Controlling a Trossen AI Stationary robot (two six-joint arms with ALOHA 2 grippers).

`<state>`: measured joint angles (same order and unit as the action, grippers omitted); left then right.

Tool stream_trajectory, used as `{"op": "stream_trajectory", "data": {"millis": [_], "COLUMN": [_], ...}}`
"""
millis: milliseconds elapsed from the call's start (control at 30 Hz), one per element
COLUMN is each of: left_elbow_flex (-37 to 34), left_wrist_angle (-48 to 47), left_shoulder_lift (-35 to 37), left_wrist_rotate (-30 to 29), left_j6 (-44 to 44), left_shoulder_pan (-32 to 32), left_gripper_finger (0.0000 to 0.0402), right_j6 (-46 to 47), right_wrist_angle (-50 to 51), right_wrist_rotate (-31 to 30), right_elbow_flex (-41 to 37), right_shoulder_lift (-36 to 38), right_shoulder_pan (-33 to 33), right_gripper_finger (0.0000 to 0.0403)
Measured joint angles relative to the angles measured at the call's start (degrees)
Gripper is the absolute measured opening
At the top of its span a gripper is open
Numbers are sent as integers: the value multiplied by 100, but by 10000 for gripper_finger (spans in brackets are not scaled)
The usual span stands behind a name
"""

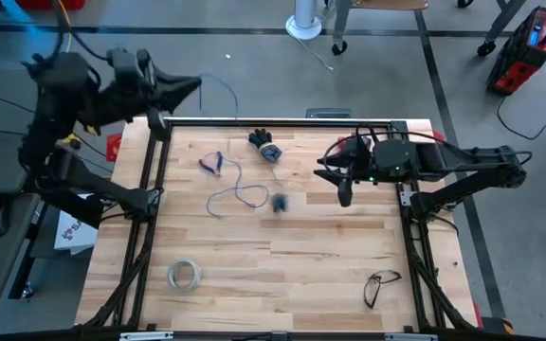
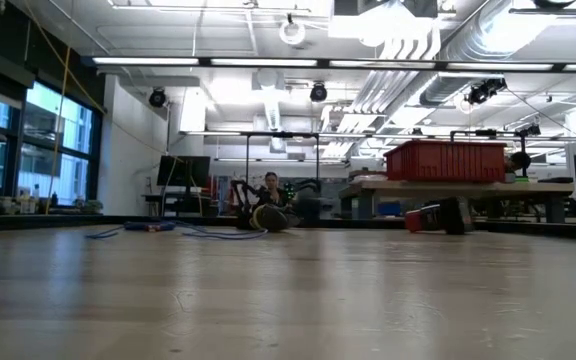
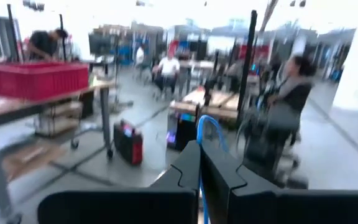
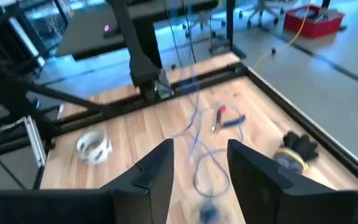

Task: Coil cords
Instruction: Uncoil the blue wire from the black spool

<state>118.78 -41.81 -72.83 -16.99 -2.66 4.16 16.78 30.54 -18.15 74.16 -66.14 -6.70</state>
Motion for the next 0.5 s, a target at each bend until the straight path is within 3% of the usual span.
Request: {"op": "stream_trajectory", "data": {"millis": [267,500], "left_elbow_flex": [1531,1616], "left_wrist_angle": [-185,292], "left_shoulder_lift": [-900,-1177], "left_wrist_rotate": [355,720], "left_j6": [269,-308], "left_shoulder_pan": [-11,-11], "left_gripper_finger": [0,0], "right_j6": [373,373], "right_wrist_angle": [608,585], "right_wrist_rotate": [76,15], "right_elbow_flex": [1,-7], "right_shoulder_lift": [-163,-636], "right_shoulder_pan": [-207,-402], "right_gripper_finger": [144,144]}}
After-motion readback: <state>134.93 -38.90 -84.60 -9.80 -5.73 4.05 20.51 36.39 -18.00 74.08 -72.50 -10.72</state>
